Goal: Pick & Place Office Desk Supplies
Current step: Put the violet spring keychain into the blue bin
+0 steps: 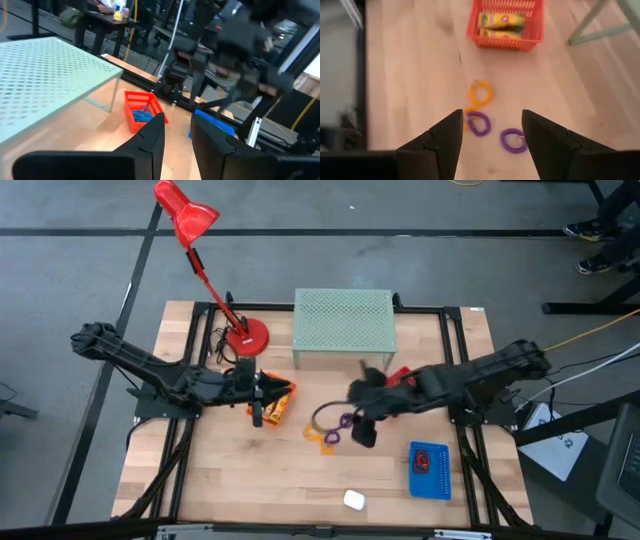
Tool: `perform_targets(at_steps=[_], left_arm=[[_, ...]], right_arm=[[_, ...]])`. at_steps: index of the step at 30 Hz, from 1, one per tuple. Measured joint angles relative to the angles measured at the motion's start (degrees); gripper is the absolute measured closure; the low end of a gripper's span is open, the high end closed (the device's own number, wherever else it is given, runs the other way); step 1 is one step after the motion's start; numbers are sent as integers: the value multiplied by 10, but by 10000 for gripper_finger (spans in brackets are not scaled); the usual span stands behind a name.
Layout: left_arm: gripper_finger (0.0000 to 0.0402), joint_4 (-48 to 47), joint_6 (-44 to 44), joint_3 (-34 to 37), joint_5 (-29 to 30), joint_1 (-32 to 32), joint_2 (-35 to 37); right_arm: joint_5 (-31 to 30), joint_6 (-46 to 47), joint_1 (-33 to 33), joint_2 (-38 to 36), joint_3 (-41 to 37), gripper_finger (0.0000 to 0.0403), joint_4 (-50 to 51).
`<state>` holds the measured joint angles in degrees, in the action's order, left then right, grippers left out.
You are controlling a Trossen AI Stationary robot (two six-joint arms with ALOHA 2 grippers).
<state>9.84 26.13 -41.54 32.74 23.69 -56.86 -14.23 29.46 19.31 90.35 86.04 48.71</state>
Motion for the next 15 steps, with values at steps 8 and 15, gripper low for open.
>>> perform_targets(at_steps=[8, 15], left_arm=[[311, -3, -4, 20, 12, 8, 7], [311, 16, -41, 19, 23, 11, 6]], right_arm=[[39, -150, -18, 113, 27, 198, 98], [107, -205, -24, 184, 27, 198, 92]])
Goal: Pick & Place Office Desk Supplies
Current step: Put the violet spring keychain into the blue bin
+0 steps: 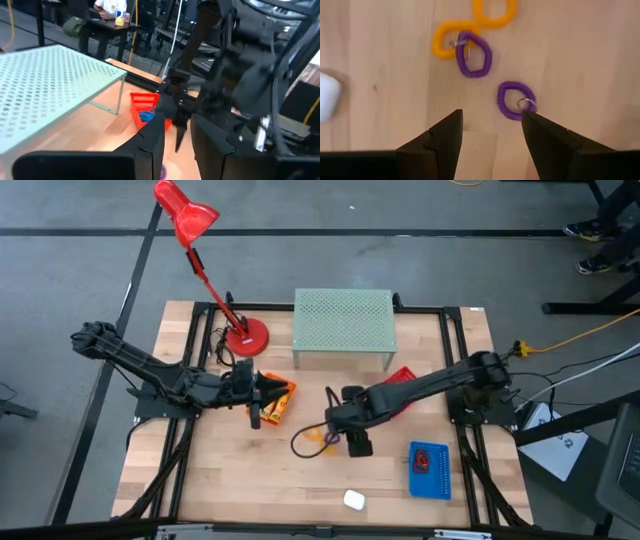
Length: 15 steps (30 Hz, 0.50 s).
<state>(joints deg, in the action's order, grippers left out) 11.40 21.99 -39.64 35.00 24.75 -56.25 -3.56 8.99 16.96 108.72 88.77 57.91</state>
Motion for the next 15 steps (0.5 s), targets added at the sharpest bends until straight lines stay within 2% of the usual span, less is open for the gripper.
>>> perform_targets(at_steps=[6, 12, 15], left_arm=[[311, 8, -13, 15, 0, 4, 5], [311, 111, 16, 136, -5, 47, 72], [311, 102, 26, 174, -26, 66, 118]], right_arm=[[54, -2, -13, 62, 0, 198, -4], [69, 30, -20, 79, -1, 198, -7], [73, 47, -23, 77, -1, 198, -12]])
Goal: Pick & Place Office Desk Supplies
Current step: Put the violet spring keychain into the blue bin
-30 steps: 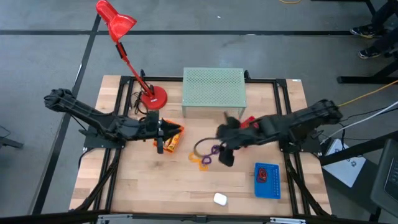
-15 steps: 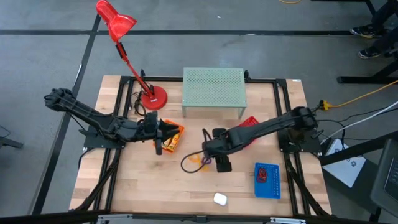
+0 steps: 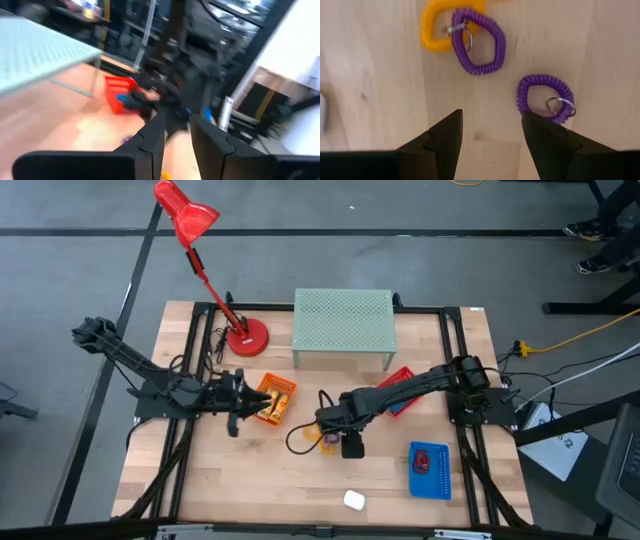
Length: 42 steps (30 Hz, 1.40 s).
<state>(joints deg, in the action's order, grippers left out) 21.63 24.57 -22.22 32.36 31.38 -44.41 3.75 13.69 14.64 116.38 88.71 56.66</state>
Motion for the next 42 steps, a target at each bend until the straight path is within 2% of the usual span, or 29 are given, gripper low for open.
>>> perform_targets(at_steps=[2, 7, 9, 13, 20, 25, 28, 36, 42], left_arm=[[311, -29, 10, 13, -30, 5, 27], [311, -184, 39, 16, -77, 9, 76], [311, -201, 38, 16, -84, 9, 90], [311, -195, 19, 32, -86, 9, 113], [311, -101, 68, 155, -94, 10, 188], [311, -97, 95, 210, -100, 10, 225], [311, -128, 104, 213, -112, 10, 234], [311, -141, 93, 214, -129, 15, 233], [311, -152, 100, 215, -126, 27, 233]], right_arm=[[6, 6, -2, -2, 0, 198, -5], [29, 20, -7, -2, 0, 198, -6], [31, 24, -11, -2, 0, 198, -6], [31, 26, -25, -2, 0, 198, -9], [32, 54, -47, -2, 0, 198, -52], [34, 69, -48, 11, 0, 198, -62], [48, 70, -48, 25, 0, 198, -63], [73, 83, -47, 61, 0, 198, -67], [77, 104, -48, 43, -1, 198, -66]])
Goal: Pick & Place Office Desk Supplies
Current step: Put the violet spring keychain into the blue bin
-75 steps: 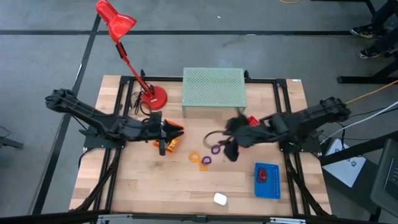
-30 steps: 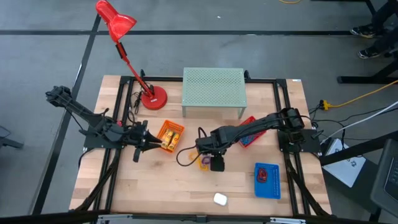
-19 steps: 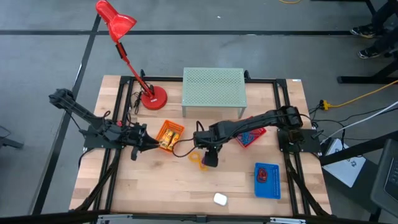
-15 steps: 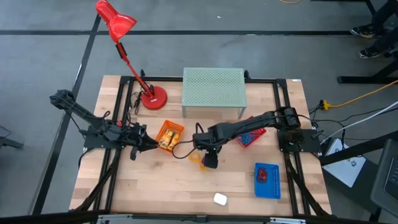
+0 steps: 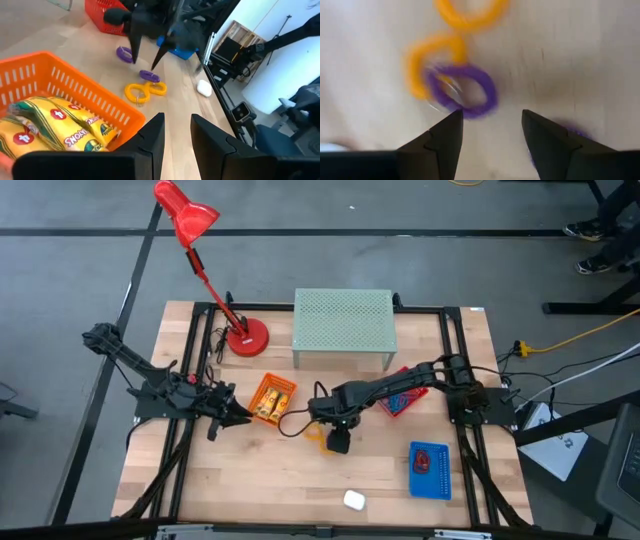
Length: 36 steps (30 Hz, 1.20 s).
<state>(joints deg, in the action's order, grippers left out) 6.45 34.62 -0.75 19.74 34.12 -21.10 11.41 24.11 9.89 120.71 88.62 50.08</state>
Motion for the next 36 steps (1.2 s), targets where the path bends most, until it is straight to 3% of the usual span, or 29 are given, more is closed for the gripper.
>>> perform_targets(at_steps=[4, 8, 19, 36], left_arm=[[311, -10, 6, 0, 8, 4, 0], [311, -11, 8, 1, 15, 4, 0], [311, -25, 23, 1, 17, 4, 0], [311, -30, 32, 2, 17, 4, 0]], right_arm=[[-28, 15, 0, -41, 7, 198, -31], [-61, 20, 1, -53, 6, 198, 10], [-24, 66, 9, -54, -105, 197, -48], [-50, 93, 4, -78, -82, 197, -69]])
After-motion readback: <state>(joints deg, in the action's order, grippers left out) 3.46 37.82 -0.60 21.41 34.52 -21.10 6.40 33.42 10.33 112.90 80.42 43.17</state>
